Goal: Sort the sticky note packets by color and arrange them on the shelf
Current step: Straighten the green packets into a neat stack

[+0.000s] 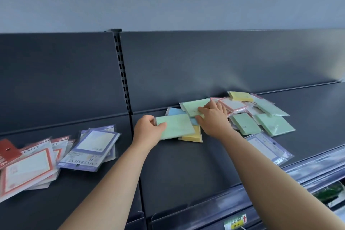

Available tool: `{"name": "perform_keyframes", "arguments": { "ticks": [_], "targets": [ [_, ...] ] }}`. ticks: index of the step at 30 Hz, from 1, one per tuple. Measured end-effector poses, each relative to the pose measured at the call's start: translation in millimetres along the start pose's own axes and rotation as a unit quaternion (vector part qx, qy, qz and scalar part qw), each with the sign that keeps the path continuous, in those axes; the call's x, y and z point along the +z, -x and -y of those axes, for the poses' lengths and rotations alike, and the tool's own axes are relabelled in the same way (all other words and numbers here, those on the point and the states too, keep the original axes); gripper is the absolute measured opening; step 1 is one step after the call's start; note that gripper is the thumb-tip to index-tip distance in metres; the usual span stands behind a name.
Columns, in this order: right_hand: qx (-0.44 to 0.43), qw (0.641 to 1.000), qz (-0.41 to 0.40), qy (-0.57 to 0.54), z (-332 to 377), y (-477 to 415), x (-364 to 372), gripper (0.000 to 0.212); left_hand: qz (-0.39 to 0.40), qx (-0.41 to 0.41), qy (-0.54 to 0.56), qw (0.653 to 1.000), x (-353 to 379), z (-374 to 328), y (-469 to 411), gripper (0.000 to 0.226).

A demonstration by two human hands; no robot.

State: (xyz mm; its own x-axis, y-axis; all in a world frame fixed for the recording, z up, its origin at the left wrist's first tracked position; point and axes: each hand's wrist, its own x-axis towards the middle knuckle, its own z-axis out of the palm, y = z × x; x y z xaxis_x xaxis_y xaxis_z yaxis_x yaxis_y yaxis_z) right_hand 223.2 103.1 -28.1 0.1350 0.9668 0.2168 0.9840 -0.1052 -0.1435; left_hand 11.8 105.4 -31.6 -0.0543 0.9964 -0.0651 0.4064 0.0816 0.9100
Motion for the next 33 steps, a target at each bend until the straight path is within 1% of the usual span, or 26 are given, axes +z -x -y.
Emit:
{"name": "perform_keyframes", "arguments": {
  "ticks": [2, 4, 6, 9, 10, 12, 14, 16, 17, 19, 21, 22, 23, 26, 30, 33],
  "targets": [
    [0.004, 0.999, 0.001, -0.037, -1, 3, -1, 0.039, -0.008, -0.003, 0.008, 1.0, -3, 1, 2, 0.031],
    [0.004, 0.996, 0.014, -0.086, -2, 8, -3, 0.037, -0.016, -0.003, 0.005, 1.0, -7, 1, 6, 0.03],
    [-0.01, 0.994, 0.002, -0.111, -3, 16, -5, 0.03, -0.019, 0.001, -0.01, 1.0, -11, 1, 12, 0.03],
    [-0.01, 0.995, -0.054, -0.078, -4, 29, -9, 0.025, -0.034, -0.008, -0.027, 0.999, -19, 4, 20, 0.027],
    [-0.005, 0.996, -0.061, -0.066, -4, 31, -11, 0.026, -0.038, -0.008, -0.028, 0.999, -21, 6, 22, 0.026],
    [0.007, 0.998, -0.032, -0.048, -2, 31, -12, 0.039, -0.039, -0.005, -0.03, 0.999, -25, 8, 26, 0.026],
    [0.006, 0.999, 0.033, -0.038, 3, 25, -14, 0.056, -0.031, 0.002, -0.036, 0.999, -29, 10, 31, 0.031],
    [0.008, 0.994, 0.103, -0.044, 9, 18, -15, 0.065, -0.026, 0.009, -0.04, 0.999, -33, 11, 35, 0.027],
    [0.017, 0.991, 0.123, -0.05, 11, 17, -15, 0.067, -0.026, 0.011, -0.043, 0.999, -35, 11, 38, 0.024],
    [0.051, 0.99, 0.122, -0.054, 14, 19, -17, 0.074, -0.028, 0.014, -0.053, 0.998, -37, 11, 43, 0.022],
    [0.085, 0.988, 0.102, -0.085, 16, 28, -19, 0.082, -0.033, 0.016, -0.065, 0.997, -37, 11, 48, 0.023],
    [0.1, 0.984, 0.085, -0.119, 15, 33, -20, 0.082, -0.037, 0.017, -0.073, 0.996, -37, 10, 51, 0.023],
    [0.116, 0.978, 0.065, -0.162, 14, 38, -20, 0.077, -0.042, 0.019, -0.084, 0.995, -37, 9, 53, 0.023],
    [0.135, 0.958, 0.008, -0.253, 8, 51, -25, 0.05, -0.056, 0.018, -0.1, 0.993, -36, 9, 61, 0.024],
    [0.11, 0.925, -0.034, -0.363, 7, 65, -35, 0.026, -0.074, -0.003, -0.047, 0.996, -36, 9, 70, 0.025],
    [0.078, 0.904, -0.018, -0.419, 18, 73, -41, 0.02, -0.086, -0.017, 0.001, 0.996, -38, 8, 79, 0.024]
  ]
}}
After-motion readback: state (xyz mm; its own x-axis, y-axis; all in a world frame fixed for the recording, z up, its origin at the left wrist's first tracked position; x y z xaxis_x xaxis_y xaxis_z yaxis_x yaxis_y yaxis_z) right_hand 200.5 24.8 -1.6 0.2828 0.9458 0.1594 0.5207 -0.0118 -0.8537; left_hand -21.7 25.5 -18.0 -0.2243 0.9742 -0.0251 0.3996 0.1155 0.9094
